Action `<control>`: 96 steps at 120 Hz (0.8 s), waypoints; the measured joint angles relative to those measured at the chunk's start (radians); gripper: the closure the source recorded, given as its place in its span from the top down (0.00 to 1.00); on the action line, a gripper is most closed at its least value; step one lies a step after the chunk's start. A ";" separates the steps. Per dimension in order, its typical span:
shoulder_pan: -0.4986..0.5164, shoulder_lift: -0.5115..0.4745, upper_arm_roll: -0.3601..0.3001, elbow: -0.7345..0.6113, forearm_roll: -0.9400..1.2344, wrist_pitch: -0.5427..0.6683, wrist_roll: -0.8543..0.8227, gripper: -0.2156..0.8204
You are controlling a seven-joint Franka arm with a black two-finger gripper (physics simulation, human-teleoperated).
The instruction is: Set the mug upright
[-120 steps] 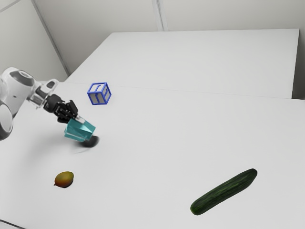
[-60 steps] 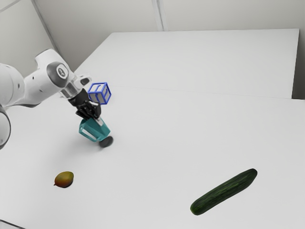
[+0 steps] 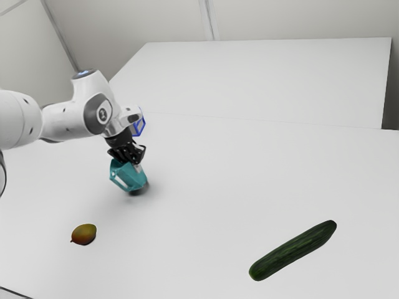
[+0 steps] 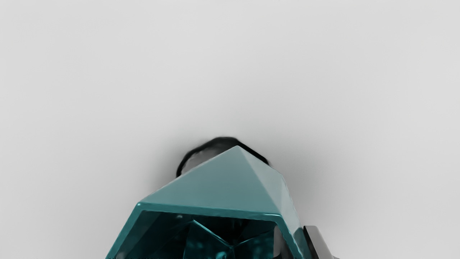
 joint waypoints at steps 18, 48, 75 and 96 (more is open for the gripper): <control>-0.039 0.008 0.006 0.000 0.066 0.025 -0.075 0.04; -0.064 0.019 0.013 0.002 0.134 0.047 -0.167 0.04; -0.078 0.049 0.017 0.006 0.160 0.048 -0.223 0.04; -0.081 0.069 0.017 0.010 0.164 0.048 -0.254 0.04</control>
